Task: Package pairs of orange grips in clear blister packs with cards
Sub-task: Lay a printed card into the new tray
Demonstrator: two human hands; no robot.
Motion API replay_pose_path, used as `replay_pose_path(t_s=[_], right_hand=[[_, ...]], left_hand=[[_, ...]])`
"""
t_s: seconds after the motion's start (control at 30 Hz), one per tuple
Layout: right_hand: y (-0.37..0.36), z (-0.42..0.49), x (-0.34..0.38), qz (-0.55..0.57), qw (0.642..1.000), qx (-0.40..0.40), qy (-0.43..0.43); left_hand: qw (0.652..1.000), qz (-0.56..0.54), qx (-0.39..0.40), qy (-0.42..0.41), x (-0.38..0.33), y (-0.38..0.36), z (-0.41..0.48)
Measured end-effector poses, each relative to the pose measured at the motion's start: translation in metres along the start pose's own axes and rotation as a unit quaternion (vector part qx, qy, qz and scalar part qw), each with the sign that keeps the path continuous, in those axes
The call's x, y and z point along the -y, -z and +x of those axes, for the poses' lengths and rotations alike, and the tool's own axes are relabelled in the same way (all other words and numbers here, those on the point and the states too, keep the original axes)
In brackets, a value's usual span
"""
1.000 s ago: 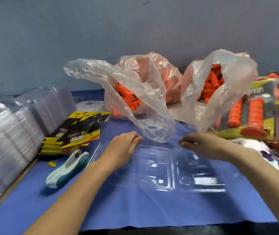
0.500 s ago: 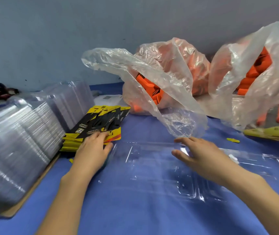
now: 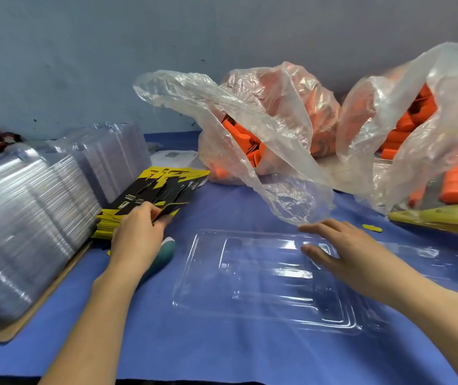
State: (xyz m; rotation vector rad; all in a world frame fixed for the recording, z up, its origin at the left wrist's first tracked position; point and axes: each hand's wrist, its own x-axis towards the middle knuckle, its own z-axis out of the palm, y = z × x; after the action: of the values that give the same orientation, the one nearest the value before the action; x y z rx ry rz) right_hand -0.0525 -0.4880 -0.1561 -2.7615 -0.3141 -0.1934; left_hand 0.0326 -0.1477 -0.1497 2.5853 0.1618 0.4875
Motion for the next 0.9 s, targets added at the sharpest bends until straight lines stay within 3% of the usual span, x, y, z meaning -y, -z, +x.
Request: replay_pose_path(t_s=[0.2,0.37,0.43,0.53,0.63,0.7,0.73,0.8,0.9], right_hand=[[0.015,-0.003,0.002,0.08,0.994,-0.076,0.013],[0.018,0.004,0.011,0.164,0.979,-0.121,0.021],[0.02,0.007,0.016,0.21,0.968,-0.136,0.015],[0.023,0.012,0.023,0.319,0.938,-0.139,0.002],[0.027,0.016,0.032,0.468,0.877,-0.112,-0.004],[0.026,0.018,0.039,0.552,0.828,-0.098,-0.011],[0.026,0.02,0.041,0.593,0.8,-0.09,-0.022],[0.025,0.022,0.042,0.651,0.754,-0.067,-0.043],[0.026,0.023,0.039,0.671,0.736,-0.075,-0.051]], left_hand=[[0.968,-0.062,-0.233,-0.073,-0.02,0.042,-0.003],[0.942,-0.176,-0.269,-0.098,-0.044,0.075,-0.015],[0.933,-0.235,-0.241,-0.124,-0.051,0.085,-0.022],[0.899,-0.363,-0.116,-0.217,-0.065,0.095,-0.033],[0.839,-0.476,-0.003,-0.264,-0.075,0.096,-0.041],[0.806,-0.54,0.056,-0.235,-0.073,0.089,-0.039],[0.804,-0.552,0.077,-0.207,-0.071,0.083,-0.037],[0.833,-0.528,0.097,-0.138,-0.068,0.07,-0.033],[0.861,-0.493,0.112,-0.051,-0.059,0.05,-0.029]])
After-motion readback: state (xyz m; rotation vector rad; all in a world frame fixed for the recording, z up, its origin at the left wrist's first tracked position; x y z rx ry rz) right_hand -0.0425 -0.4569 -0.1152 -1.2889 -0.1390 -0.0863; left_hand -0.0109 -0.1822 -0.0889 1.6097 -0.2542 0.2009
